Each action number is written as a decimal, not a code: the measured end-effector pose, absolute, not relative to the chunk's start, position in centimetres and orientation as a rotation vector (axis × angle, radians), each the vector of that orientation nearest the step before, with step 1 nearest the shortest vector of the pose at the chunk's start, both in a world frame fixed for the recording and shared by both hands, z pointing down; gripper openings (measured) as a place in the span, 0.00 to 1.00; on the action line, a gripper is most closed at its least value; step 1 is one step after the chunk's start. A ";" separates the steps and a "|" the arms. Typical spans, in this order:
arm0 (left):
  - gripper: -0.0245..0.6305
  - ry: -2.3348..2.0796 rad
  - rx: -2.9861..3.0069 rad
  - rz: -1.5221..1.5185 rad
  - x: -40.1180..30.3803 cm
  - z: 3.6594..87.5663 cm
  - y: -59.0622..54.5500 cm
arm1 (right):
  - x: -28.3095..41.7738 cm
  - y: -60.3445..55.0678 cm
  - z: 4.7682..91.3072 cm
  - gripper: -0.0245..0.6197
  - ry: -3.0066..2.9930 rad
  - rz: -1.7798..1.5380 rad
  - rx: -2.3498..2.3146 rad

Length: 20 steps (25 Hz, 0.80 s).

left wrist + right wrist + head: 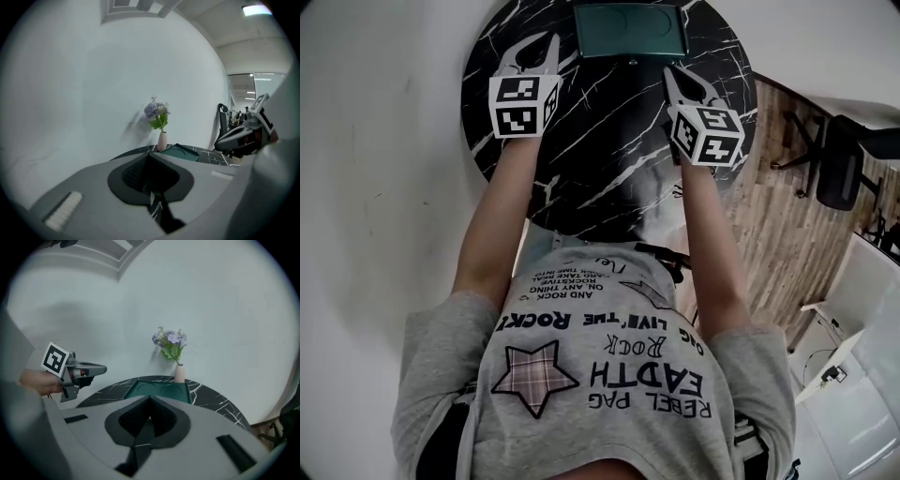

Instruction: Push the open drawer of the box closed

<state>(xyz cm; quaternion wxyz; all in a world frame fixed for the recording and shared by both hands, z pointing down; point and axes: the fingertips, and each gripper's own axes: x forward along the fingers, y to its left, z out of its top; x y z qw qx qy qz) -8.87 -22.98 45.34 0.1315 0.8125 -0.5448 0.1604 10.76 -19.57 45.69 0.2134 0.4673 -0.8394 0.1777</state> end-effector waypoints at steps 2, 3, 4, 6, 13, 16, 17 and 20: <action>0.05 -1.582 2.374 0.451 -8.9 44.3 -22.2 | 11.1 -19.0 44.5 0.06 -2.354 0.481 1.305; 0.05 -1.580 2.381 0.448 -9.0 43.8 -21.7 | 11.2 -18.6 43.9 0.06 -2.374 0.484 1.305; 0.05 -1.579 2.390 0.449 -9.1 43.3 -21.2 | 11.2 -18.2 43.2 0.06 -2.399 0.493 1.301; 0.05 -1.582 2.405 0.457 -9.6 42.5 -20.0 | 11.4 -17.3 42.0 0.06 -2.438 0.504 1.292; 0.05 -1.582 2.446 0.401 -11.1 39.1 -16.8 | 12.2 -14.8 37.4 0.06 -2.500 0.388 1.320; 0.05 -1.566 2.494 0.373 -10.5 37.0 -15.4 | 12.6 -13.8 34.9 0.06 -2.530 0.325 1.341; 0.05 -1.563 2.509 0.358 -10.2 36.3 -15.0 | 12.7 -13.5 34.1 0.06 -2.540 0.307 1.349; 0.05 -1.562 2.546 0.304 -9.7 34.1 -13.9 | 12.8 -12.5 32.1 0.06 -2.571 0.272 1.365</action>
